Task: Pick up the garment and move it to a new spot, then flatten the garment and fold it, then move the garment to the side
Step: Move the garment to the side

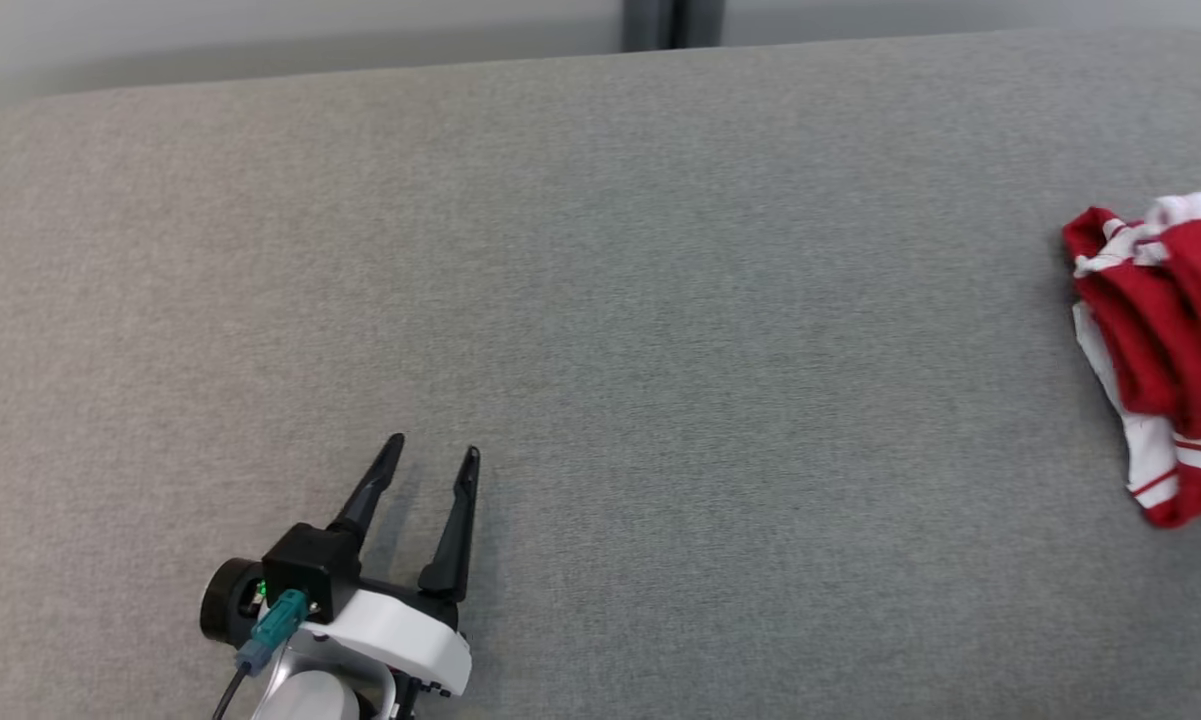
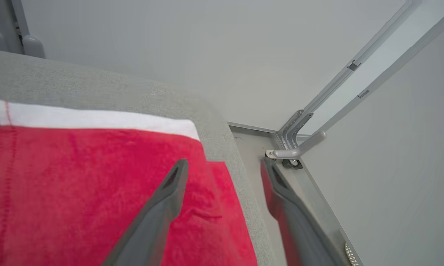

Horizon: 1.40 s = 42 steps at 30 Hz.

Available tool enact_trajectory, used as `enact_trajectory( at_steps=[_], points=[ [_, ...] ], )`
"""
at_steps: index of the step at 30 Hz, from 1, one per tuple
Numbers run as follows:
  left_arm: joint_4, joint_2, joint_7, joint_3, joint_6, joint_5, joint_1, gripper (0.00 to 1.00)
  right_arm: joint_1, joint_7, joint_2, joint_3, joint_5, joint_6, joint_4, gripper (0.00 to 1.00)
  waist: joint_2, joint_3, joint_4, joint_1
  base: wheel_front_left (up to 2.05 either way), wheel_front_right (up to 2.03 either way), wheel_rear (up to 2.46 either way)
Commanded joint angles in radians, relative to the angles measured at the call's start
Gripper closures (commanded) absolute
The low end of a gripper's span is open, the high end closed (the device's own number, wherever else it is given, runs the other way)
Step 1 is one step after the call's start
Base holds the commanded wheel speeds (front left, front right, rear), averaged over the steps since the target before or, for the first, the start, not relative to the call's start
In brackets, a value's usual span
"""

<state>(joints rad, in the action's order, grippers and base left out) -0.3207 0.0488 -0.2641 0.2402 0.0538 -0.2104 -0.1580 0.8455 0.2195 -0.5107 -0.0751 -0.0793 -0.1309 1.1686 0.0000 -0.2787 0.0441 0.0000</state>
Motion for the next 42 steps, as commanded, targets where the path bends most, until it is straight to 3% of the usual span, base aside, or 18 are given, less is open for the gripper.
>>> enact_trajectory(
  at_steps=[1, 5, 8, 14, 20, 33, 42],
  points=[
    [0.002, 0.004, 0.000, -0.008, -0.005, -0.001, -0.019, 0.00, 0.006, 0.012, 0.008, -0.019, -0.006, 0.000, -0.007, 0.00, 0.0000, -0.008, -0.013, 0.0000, 0.00, 0.00, 0.00],
    [0.008, 0.003, 0.000, -0.029, -0.013, -0.008, -0.014, 0.00, -0.011, 0.041, 0.068, -0.125, -0.056, 0.000, -0.055, 0.00, 0.0000, 0.008, -0.023, 0.0000, 0.00, 0.00, 0.00],
    [0.012, 0.005, 0.000, -0.051, -0.023, -0.014, -0.006, 0.00, -0.041, 0.047, 0.171, -0.155, -0.062, 0.000, -0.162, 0.00, 0.0000, 0.027, -0.027, 0.0000, 0.00, 0.00, 0.00],
    [0.008, 0.004, 0.000, -0.103, -0.041, -0.020, 0.007, 0.00, -0.209, 0.046, 0.344, -0.100, -0.006, 0.000, -0.454, 0.00, 0.0000, 0.065, -0.041, 0.0000, 0.00, 0.00, 0.00],
    [-0.006, 0.004, 0.000, -0.131, -0.049, -0.028, 0.031, 0.00, -0.381, 0.046, 0.420, -0.022, 0.079, 0.000, -0.588, 0.00, 0.0000, 0.119, -0.074, 0.0000, 0.00, 0.00, 0.00],
    [-0.059, 0.004, 0.000, -0.177, -0.061, -0.004, 0.122, 0.00, -0.653, 0.046, 0.457, 0.107, 0.221, 0.000, -0.625, 0.00, 0.0000, 0.243, -0.117, 0.0000, 0.00, 0.00, 0.00],
    [-0.068, 0.004, 0.000, -0.219, -0.045, -0.022, 0.159, 0.00, -0.693, 0.046, 0.456, 0.095, 0.194, 0.000, -0.633, 0.00, 0.0000, 0.287, -0.109, 0.0000, 0.00, 0.00, 0.00]
  ],
)
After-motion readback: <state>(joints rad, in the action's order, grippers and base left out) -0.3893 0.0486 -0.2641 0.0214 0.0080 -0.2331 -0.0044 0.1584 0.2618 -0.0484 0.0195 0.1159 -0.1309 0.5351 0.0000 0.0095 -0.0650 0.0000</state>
